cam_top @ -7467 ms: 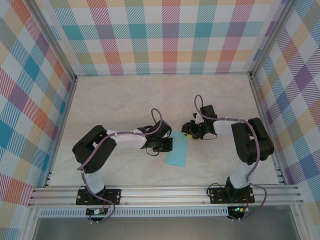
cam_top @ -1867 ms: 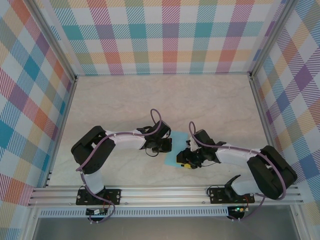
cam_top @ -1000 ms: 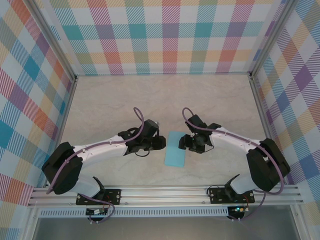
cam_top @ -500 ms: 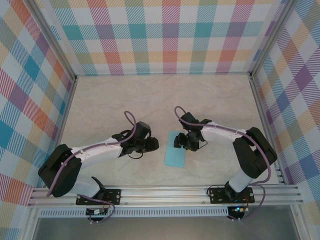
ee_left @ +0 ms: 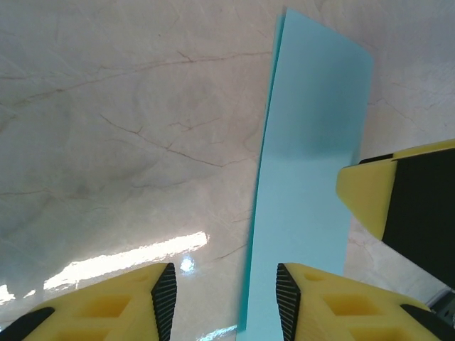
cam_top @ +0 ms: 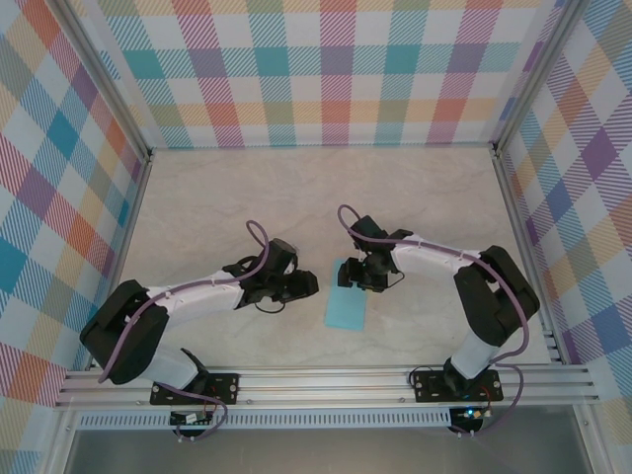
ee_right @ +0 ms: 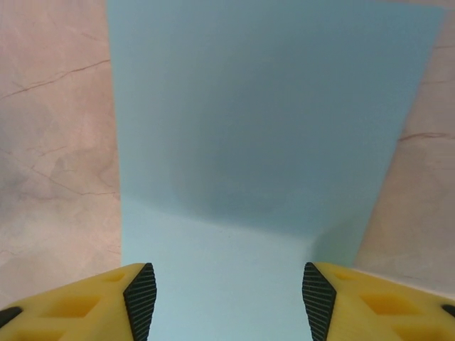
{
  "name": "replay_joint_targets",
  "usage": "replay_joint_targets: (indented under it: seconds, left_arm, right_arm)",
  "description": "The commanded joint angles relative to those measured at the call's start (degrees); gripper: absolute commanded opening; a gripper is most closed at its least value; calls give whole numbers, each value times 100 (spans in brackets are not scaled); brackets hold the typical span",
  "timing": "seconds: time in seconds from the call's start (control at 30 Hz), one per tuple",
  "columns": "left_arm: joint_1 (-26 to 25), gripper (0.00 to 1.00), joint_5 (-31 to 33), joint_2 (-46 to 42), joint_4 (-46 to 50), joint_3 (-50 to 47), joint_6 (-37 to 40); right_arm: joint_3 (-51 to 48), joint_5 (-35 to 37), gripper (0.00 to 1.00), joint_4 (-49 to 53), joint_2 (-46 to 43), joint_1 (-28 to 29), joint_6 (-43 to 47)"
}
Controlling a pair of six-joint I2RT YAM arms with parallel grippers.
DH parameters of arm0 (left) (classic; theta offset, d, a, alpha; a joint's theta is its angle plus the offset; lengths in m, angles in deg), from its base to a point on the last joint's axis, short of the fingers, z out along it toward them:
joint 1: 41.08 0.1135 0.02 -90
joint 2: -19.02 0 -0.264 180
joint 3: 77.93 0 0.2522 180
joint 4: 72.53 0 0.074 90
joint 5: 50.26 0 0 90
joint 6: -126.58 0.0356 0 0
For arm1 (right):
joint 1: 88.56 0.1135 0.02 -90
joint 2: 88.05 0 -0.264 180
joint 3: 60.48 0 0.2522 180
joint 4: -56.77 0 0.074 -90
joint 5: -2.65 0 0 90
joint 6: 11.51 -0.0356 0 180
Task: Fold a paper plane with a square sheet of paper (pick it up from the middle)
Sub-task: Fold the square sheet of paper in half at the center of the table, then fold the triangle a second time at the center of the table.
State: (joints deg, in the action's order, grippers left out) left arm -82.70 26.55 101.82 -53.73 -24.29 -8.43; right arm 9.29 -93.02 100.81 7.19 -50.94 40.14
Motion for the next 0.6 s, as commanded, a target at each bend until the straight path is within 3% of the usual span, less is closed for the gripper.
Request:
replay_joint_targets:
  seconds: [0.0,0.13,0.57]
  left_arm:
    - [71,44,-368,220,-165,8,-98]
    - [70,46,-603,418,-150,74,-154]
    - [-17,48,-1116,766,-209,73,-286]
  right_arm:
    - [94,636,63,551,-271,47,-163]
    - [-11,748,64,508,-225,43,-369]
    - [-279,75,64,-313,-44,17,-559]
